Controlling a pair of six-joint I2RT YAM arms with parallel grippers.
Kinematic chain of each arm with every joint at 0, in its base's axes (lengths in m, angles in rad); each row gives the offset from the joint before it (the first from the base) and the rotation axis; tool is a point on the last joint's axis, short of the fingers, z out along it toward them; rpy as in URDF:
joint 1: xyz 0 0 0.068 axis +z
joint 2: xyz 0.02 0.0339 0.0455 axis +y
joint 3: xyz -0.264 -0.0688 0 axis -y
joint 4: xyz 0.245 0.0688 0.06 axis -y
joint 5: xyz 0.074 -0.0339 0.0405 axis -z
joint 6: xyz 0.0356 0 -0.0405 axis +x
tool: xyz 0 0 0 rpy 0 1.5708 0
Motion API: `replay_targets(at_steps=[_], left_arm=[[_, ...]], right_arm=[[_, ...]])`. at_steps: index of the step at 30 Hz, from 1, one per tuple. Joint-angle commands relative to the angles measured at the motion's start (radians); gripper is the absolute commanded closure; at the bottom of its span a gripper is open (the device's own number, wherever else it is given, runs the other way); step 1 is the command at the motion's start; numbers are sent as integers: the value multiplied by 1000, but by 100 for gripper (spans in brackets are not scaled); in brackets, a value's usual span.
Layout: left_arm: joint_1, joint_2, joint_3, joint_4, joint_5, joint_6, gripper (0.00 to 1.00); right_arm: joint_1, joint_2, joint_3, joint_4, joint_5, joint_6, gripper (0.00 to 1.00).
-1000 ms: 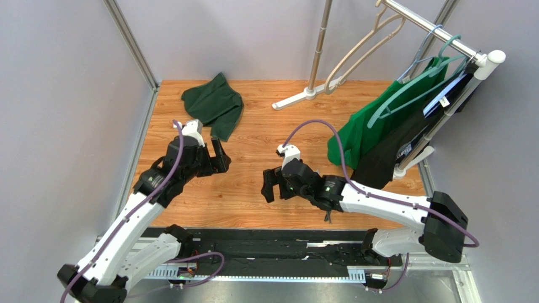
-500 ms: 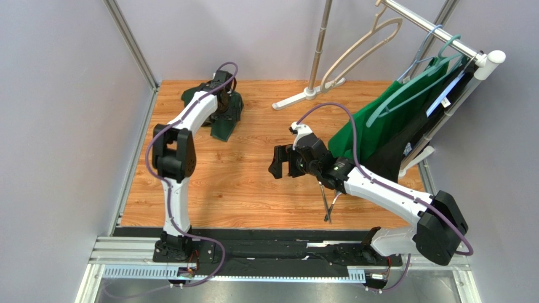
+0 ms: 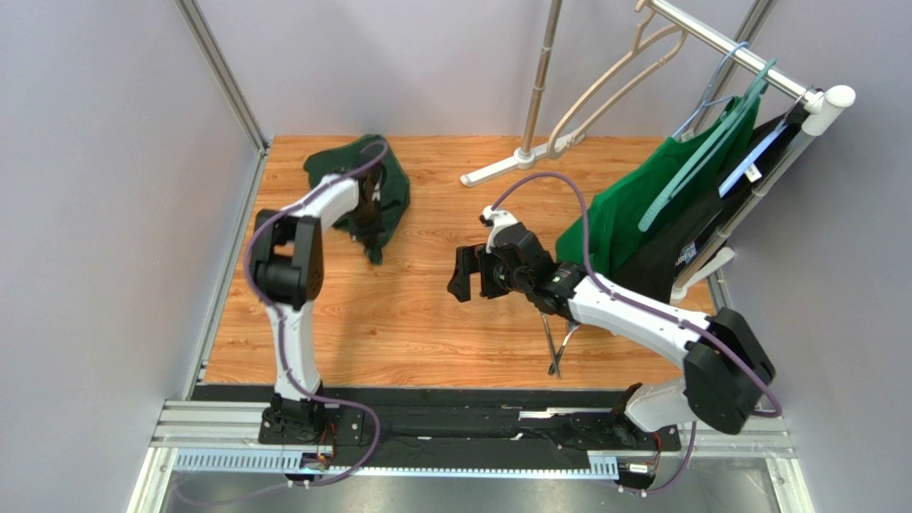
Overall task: Fold the napkin into a case and place the utensils inside
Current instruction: Move the crumpled napkin to the corner of the board, then pick up the crumpled napkin from the center of the board.
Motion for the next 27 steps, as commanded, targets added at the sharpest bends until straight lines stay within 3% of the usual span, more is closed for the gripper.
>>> replay_targets(at_steps=[1,5,6,8,9,10,13,16,19,21,23,25,27], left_arm=[[-126,-369,-388,127,80,-220,100],[-275,-683,-714,180,84,-398,100],[-295,-728,-763,203,128,-418,89],[-303,-843,-847,200,166,-446,55],[-305,-886,-867,200,187,-443,9],[-305,-929,-879,197,196,-405,1],[-302,-1029,-817,118,140,-347,1],[-282,-944,-650,113,94,-258,1],[-256,-700,-394,49,8,-205,7],[-228,-484,-195,9,0,-182,18],[-205,-276,0,-72,21,-164,22],[-182,-116,153,-140,-24,-152,24],[-171,-48,214,-152,-102,-142,30]], right_arm=[[-10,104,89,9,-64,2,0],[-12,170,110,20,-109,14,1],[-14,176,109,20,-108,17,1],[-14,191,107,14,-112,17,1],[-17,195,106,12,-114,17,1],[-15,196,100,9,-118,20,1],[-18,192,60,37,-126,37,1],[-26,208,23,87,-149,66,4],[-29,234,5,132,-181,71,12],[-27,241,-3,133,-172,82,16],[-27,241,-18,130,-154,73,19],[-29,241,-37,130,-143,68,22],[-27,239,-52,133,-149,62,26]])
